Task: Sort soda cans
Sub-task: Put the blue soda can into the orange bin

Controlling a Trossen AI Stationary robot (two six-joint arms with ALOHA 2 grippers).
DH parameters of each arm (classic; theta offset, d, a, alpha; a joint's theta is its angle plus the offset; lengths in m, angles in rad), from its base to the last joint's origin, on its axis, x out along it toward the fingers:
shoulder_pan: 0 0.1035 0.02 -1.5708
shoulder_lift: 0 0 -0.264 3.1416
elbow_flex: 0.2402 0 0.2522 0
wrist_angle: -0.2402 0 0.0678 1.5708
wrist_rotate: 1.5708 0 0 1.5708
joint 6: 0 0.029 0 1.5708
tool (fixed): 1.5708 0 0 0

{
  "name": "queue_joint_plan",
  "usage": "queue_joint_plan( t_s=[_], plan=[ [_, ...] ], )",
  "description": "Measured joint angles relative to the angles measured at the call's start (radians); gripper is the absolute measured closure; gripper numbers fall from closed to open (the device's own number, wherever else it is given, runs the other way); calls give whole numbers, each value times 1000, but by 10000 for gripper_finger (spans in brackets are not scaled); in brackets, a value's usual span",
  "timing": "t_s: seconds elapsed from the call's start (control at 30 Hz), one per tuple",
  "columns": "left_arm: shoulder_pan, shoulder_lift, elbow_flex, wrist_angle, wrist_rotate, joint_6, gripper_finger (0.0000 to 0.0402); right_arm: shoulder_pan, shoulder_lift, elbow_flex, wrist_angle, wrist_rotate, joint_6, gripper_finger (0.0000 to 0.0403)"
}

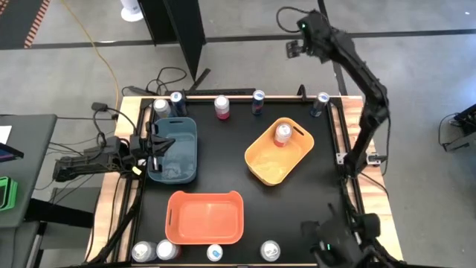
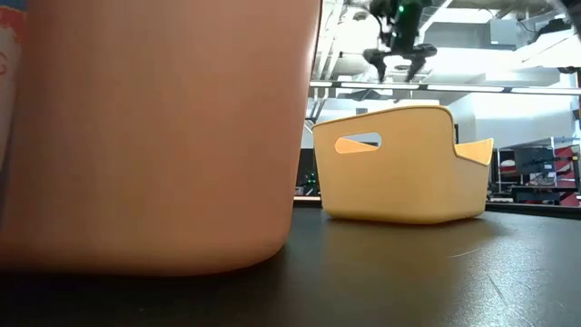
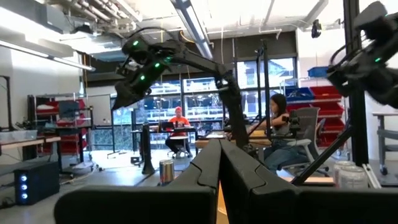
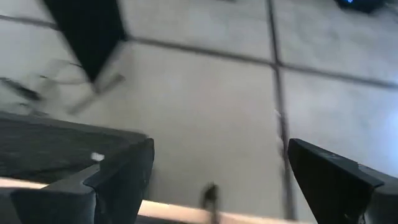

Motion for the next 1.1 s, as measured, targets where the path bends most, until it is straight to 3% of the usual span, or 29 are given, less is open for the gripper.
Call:
queue_joint_plan(
  t_s=[0.17,0.3,0.43,0.67,0.9,1.1],
  plan=[
    [0,0,0,-4,0,4,399,-86,152,158,-369,-9,115,17],
    [0,0,0,-1,0,19,399,-114,171,156,-383,-114,131,17],
    [0,0,0,-1,0,23,399,-111,169,137,-379,-137,133,17],
    [0,0,0,-5,0,7,399,-108,61,-123,-372,-153,168,17],
    [0,0,0,-19,11,-6,399,-119,-164,-470,-182,-136,163,17],
    [0,0,0,-6,10,11,399,-125,-253,-603,-92,-188,95,18]
  ],
)
